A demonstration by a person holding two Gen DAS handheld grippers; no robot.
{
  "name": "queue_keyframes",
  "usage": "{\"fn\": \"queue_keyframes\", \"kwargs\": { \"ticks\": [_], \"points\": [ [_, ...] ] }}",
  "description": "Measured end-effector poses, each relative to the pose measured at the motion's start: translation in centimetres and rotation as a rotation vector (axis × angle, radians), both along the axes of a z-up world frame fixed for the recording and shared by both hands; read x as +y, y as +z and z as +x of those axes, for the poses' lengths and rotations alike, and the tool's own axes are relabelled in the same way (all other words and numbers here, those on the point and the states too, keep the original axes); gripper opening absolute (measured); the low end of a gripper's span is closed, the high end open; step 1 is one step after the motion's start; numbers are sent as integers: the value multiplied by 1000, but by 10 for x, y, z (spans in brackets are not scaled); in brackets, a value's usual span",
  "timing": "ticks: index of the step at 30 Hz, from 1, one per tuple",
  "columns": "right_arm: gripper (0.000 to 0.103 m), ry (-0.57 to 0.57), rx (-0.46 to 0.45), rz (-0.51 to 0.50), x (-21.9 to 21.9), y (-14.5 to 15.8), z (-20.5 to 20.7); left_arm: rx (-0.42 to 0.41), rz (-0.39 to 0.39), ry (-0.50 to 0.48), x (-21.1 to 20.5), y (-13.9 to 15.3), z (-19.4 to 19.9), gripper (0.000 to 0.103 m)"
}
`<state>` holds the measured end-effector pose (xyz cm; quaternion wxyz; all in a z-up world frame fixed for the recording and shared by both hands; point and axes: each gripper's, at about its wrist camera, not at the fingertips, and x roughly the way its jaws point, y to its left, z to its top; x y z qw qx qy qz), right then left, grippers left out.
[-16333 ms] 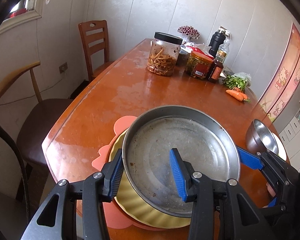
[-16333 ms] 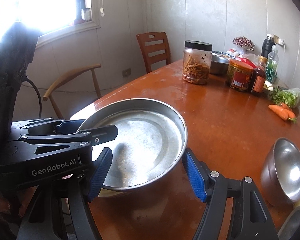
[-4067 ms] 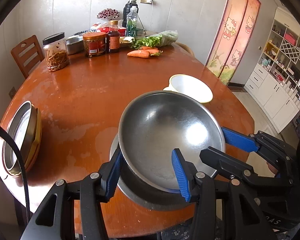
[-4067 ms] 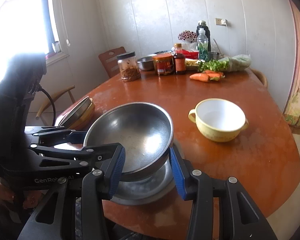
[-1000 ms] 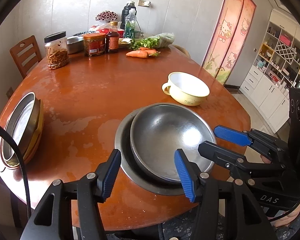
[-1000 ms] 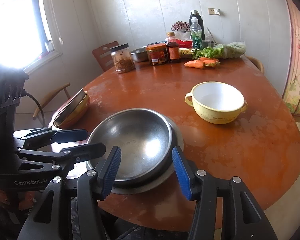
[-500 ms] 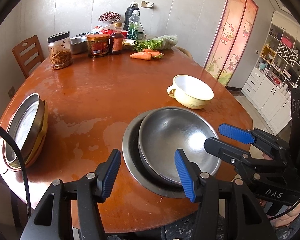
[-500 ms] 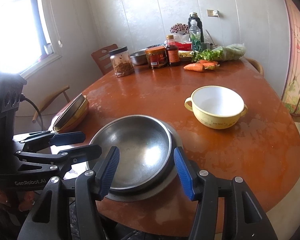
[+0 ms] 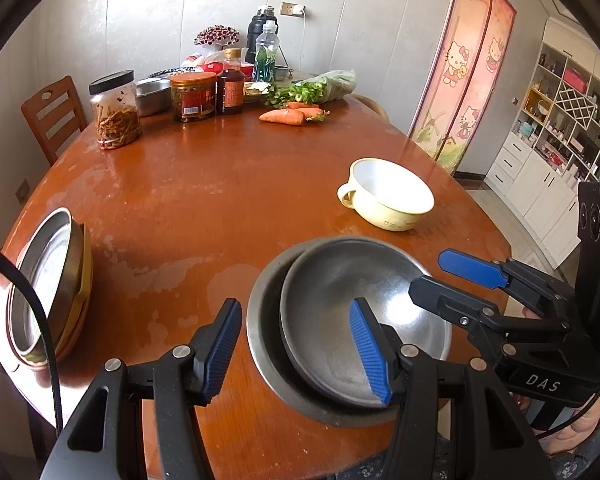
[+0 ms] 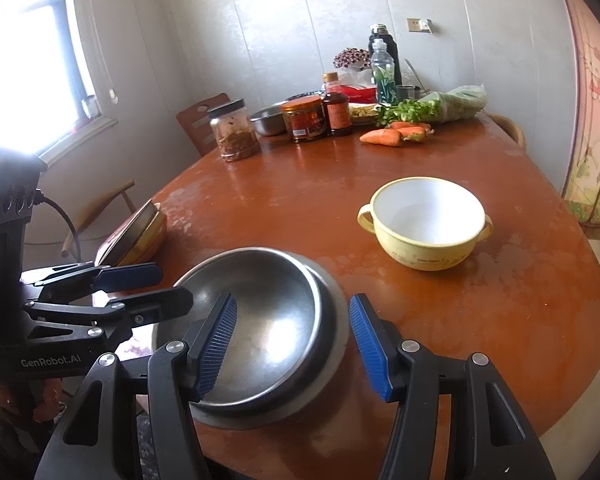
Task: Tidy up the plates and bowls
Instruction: 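Reach the right tool to the cream-yellow two-handled bowl and grasp its rim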
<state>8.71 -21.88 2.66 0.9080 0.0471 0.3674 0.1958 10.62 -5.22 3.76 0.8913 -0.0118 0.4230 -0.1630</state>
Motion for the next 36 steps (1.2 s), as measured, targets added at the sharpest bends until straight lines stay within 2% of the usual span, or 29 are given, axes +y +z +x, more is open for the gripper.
{"fn": "queue_keyframes", "kwargs": {
  "ticks": [23,30,36],
  "points": [
    [61,-151,17,25,-55,-7,37,36,22,-83,-29,4,61,56],
    [61,-214,28,44,-76,-9,52,52,93,-148,-51,14,99,56],
    [61,-268,26,33,-99,-7,76,90,102,-180,-63,9,119,56]
  ]
}}
